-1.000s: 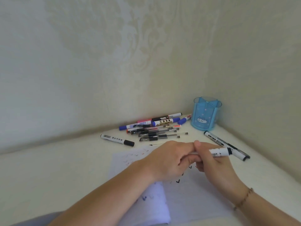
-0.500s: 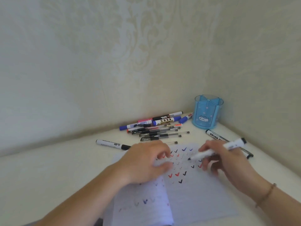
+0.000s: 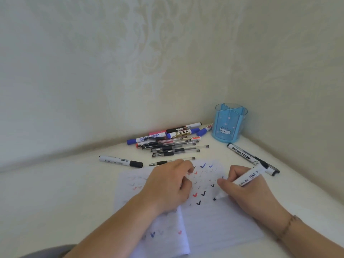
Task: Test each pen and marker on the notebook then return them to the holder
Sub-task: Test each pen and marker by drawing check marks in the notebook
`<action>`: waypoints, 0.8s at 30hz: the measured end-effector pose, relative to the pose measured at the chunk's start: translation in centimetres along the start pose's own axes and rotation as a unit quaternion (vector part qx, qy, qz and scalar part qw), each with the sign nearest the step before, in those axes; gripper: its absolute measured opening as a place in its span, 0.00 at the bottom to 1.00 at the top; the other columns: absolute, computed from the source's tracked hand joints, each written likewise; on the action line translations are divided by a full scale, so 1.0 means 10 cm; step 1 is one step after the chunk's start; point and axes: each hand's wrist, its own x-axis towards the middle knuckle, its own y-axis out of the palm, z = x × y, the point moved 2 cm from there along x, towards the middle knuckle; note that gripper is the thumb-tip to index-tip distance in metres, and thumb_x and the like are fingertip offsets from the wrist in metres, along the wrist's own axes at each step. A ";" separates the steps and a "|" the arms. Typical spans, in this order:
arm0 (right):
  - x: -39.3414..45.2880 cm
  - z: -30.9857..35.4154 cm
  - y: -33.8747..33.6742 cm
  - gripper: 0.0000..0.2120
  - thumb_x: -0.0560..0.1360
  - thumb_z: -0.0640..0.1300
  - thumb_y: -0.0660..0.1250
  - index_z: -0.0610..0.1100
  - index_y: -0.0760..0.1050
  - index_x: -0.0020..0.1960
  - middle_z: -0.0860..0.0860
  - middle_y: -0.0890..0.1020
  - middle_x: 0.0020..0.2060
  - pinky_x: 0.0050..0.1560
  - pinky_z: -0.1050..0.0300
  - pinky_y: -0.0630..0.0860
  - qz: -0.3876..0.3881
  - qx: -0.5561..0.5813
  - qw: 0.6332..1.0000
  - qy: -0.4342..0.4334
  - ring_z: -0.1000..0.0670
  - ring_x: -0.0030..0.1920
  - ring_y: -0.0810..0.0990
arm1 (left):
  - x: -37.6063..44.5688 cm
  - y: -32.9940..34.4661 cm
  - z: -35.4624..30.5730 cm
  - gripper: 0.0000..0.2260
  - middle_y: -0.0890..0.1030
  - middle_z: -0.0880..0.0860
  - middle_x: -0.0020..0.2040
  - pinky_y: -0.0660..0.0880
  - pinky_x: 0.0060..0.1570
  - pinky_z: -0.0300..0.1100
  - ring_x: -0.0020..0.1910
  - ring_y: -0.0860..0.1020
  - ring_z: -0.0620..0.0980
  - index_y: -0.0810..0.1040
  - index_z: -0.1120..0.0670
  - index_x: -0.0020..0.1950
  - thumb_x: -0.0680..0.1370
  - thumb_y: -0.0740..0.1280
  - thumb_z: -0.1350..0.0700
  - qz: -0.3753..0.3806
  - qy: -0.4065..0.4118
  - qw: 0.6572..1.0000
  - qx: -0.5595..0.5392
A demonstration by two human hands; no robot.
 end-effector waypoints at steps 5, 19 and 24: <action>-0.02 0.04 0.01 0.21 0.69 0.31 0.72 0.43 0.64 0.26 0.54 0.65 0.19 0.24 0.66 0.57 0.013 -0.009 1.000 -0.002 0.57 0.22 0.60 | 0.00 0.01 -0.01 0.26 0.68 0.47 0.59 0.72 0.51 0.39 0.55 0.69 0.43 0.69 0.51 0.62 0.69 0.56 0.72 -0.005 0.058 0.993 -0.099; 0.02 0.11 -0.10 0.21 0.60 0.59 0.78 0.44 0.82 0.43 0.43 0.80 0.32 0.24 0.60 0.62 0.045 0.224 0.972 -0.050 0.47 0.31 0.72 | -0.01 0.01 0.03 0.16 0.84 0.43 0.52 0.78 0.56 0.41 0.51 0.82 0.40 0.77 0.45 0.61 0.77 0.69 0.61 -0.030 -0.034 0.964 -0.263; 0.03 0.07 -0.10 0.13 0.69 0.39 0.61 0.40 0.84 0.44 0.36 0.82 0.34 0.26 0.58 0.61 0.048 0.235 0.969 -0.054 0.42 0.31 0.74 | 0.02 0.01 0.04 0.11 0.84 0.42 0.49 0.77 0.53 0.41 0.48 0.80 0.41 0.81 0.49 0.58 0.76 0.72 0.54 -0.038 -0.020 0.973 -0.225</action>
